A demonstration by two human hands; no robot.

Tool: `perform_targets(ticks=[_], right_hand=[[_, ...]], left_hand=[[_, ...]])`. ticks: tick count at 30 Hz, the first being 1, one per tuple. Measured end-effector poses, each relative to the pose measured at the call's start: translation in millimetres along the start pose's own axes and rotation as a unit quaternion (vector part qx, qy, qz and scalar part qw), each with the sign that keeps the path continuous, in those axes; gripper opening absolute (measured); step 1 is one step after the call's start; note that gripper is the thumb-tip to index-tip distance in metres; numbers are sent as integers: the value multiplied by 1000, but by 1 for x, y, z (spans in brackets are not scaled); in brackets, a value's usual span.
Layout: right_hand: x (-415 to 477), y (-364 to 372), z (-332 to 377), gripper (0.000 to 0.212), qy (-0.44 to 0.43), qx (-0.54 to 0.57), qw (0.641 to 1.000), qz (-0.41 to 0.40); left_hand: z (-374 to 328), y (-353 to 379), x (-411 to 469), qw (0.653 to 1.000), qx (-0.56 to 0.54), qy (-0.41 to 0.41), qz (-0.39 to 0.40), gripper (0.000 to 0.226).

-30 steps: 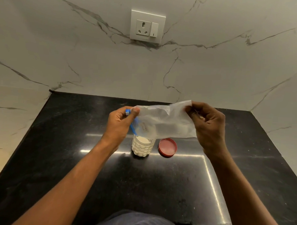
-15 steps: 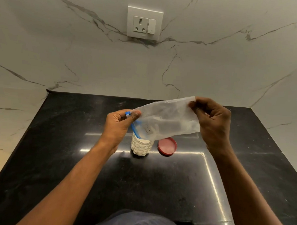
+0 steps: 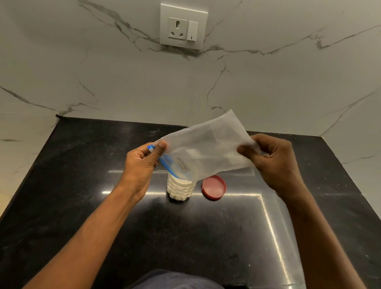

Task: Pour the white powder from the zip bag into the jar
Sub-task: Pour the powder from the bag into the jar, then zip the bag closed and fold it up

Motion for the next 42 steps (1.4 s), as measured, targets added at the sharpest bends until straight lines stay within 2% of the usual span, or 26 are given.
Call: perform_targets(ticks=[2, 5, 7, 11, 16, 20, 23, 25, 27, 29, 32, 36, 42], right_hand=[[0, 4, 4, 10, -17, 29, 999, -21], [-3, 11, 0, 9, -2, 27, 1000, 11], [-4, -1, -5, 8, 4, 32, 999, -31], [-10, -3, -12, 7, 25, 63, 996, -51], [-18, -13, -31, 7, 77, 143, 975, -154], [-26, -8, -44, 11, 123, 234, 947, -180], [-39, 4, -62, 25, 182, 286, 922, -187], [-48, 9, -67, 47, 206, 265, 923, -188], [-51, 2, -60, 69, 180, 192, 943, -205], [-45, -13, -40, 77, 113, 90, 963, -228], [-20, -20, -4, 56, 15, 24, 980, -199], [9, -5, 23, 20, -16, 81, 986, -145], [3, -6, 11, 10, 16, 172, 967, -186]], left_hand=[[0, 1, 0, 1000, -8, 3, 5, 29], [0, 0, -1, 1000, -14, 5, 7, 30], [-1, -1, -2, 1000, -7, 8, 3, 29], [-8, 2, -4, 999, 18, 35, 3, 26], [-33, 26, -9, 993, 56, 71, 72, 44], [-66, 40, -15, 987, 83, 124, 58, 26], [-90, 58, -17, 977, 125, 160, 59, 17], [-103, 70, -19, 964, 182, 188, 54, 12], [-113, 82, -23, 947, 239, 205, 61, 13], [-120, 96, -27, 921, 312, 222, 68, 14], [-118, 122, -34, 880, 406, 230, 91, 17], [-105, 152, -44, 839, 478, 222, 135, 22], [-98, 156, -44, 823, 504, 214, 151, 29]])
Point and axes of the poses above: each hand's wrist, its own x-axis towards the middle knuckle, its own y-axis out of the palm, z = x × y, the point moved 8 cm from there along x, towards the middle knuckle, and after that the axes turned 14 degrees about -y, right-handed, at the moved point
